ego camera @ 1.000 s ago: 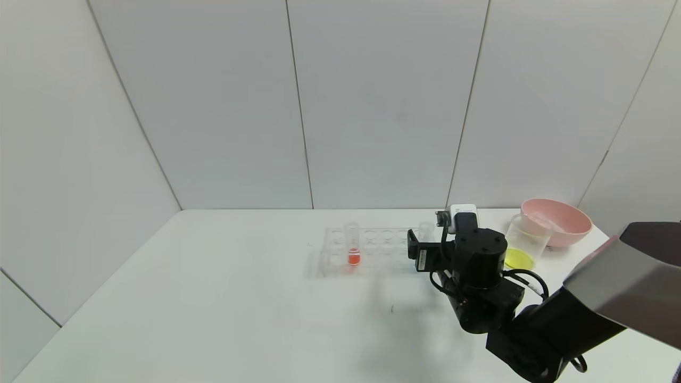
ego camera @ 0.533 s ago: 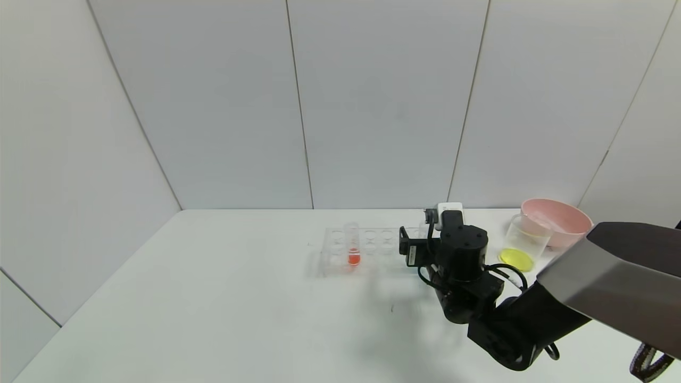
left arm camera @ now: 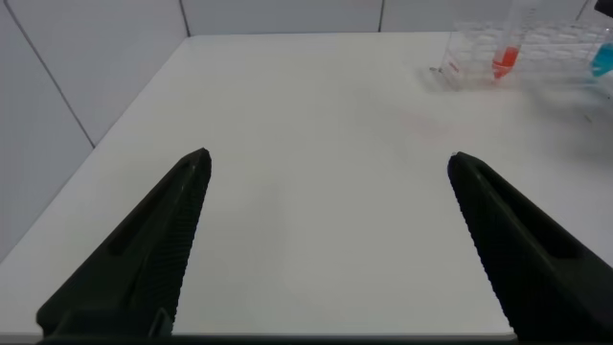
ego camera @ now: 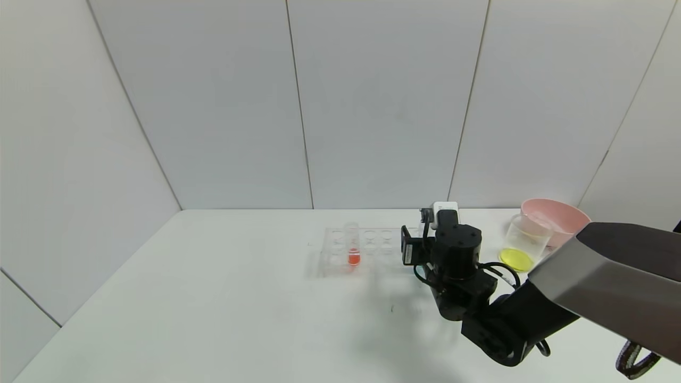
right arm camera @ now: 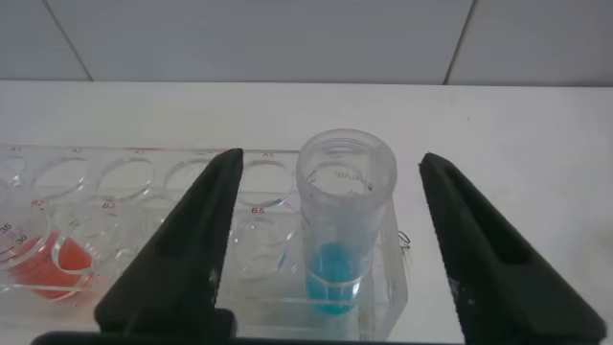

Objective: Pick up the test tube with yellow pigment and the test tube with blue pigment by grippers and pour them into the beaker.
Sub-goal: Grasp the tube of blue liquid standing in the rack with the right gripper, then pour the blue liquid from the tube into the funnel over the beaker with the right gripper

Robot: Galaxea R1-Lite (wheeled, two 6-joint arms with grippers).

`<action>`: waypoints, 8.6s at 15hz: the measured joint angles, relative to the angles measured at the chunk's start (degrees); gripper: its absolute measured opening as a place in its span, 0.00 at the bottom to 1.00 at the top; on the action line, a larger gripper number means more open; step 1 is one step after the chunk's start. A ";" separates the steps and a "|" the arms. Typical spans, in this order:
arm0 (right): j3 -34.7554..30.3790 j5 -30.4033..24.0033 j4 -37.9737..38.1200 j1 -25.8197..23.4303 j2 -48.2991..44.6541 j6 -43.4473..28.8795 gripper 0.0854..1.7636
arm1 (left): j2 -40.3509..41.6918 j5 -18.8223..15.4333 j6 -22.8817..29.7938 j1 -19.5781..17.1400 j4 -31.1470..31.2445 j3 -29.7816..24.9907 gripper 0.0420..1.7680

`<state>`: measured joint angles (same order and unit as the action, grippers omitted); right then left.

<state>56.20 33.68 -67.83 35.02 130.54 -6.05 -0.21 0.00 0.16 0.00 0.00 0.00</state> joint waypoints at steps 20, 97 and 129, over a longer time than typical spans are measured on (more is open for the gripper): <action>-0.69 0.00 0.52 0.80 -6.61 5.34 0.25 | 0.00 0.00 0.00 0.02 0.00 0.00 1.00; 58.38 -31.04 114.10 -39.18 -8.77 71.77 0.25 | 0.00 0.00 0.00 0.02 0.00 0.00 1.00; 58.41 -5.11 113.68 -30.82 -7.66 82.52 0.25 | 0.00 0.00 0.00 0.02 0.00 0.00 1.00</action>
<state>114.60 28.57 45.85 4.21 122.88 76.47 -0.21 0.00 0.16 0.02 0.00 0.00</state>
